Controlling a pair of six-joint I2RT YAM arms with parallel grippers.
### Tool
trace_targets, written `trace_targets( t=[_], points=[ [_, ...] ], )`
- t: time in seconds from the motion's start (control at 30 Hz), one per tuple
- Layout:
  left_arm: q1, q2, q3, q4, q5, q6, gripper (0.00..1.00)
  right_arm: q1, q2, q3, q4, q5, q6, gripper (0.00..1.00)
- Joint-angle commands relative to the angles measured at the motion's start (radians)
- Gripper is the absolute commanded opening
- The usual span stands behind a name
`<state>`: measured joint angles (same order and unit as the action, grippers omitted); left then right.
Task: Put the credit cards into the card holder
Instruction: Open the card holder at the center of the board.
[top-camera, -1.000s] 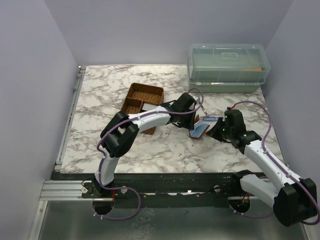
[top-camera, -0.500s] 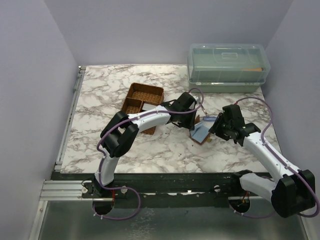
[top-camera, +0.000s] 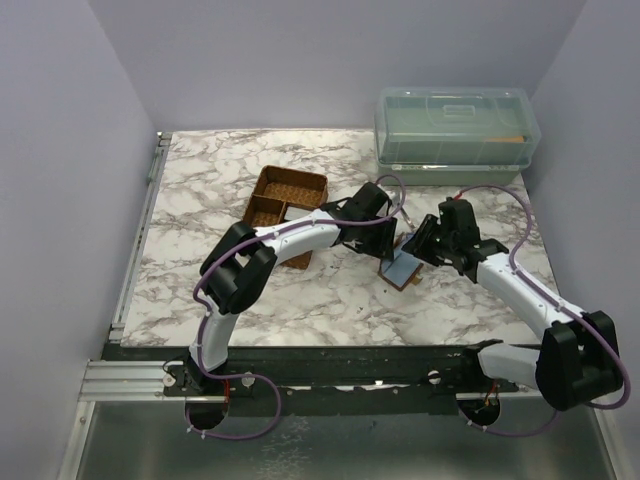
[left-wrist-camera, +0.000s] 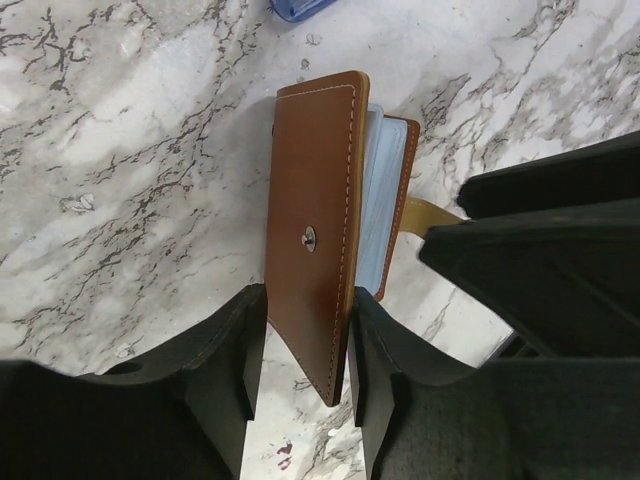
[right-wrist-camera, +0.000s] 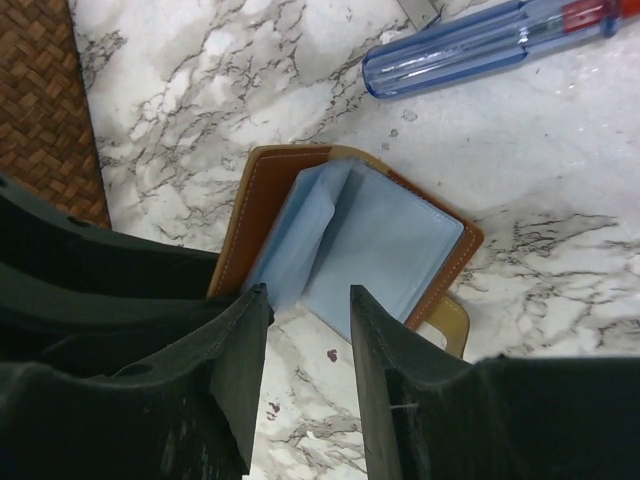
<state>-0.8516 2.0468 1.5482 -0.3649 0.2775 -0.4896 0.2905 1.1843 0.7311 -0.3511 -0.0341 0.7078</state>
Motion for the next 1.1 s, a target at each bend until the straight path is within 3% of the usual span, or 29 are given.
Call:
trace_targets(
  t=[0.0, 0.3, 0.57, 0.7, 0.93, 1.07],
  points=[
    [0.007, -0.039, 0.006, -0.003, -0.009, 0.008, 0.43, -0.002, 0.061, -0.029, 0.128, -0.06, 0.018, 0.41],
    [0.022, -0.048, 0.007, -0.003, 0.007, 0.014, 0.61, -0.002, 0.127, -0.028, 0.158, -0.075, 0.009, 0.44],
    [0.034, -0.049, 0.008, -0.003, 0.01, 0.01, 0.57, -0.002, 0.171, -0.041, 0.179, -0.059, 0.002, 0.43],
    [0.039, -0.054, 0.009, -0.003, 0.017, 0.013, 0.65, -0.003, 0.175, -0.048, 0.173, -0.042, -0.002, 0.39],
    [0.041, -0.042, 0.006, -0.003, 0.015, 0.015, 0.67, -0.002, 0.148, -0.072, 0.14, -0.021, 0.003, 0.33],
    [0.041, -0.03, 0.002, -0.005, -0.015, 0.016, 0.59, -0.002, 0.138, -0.08, 0.091, 0.012, 0.024, 0.37]
  ],
)
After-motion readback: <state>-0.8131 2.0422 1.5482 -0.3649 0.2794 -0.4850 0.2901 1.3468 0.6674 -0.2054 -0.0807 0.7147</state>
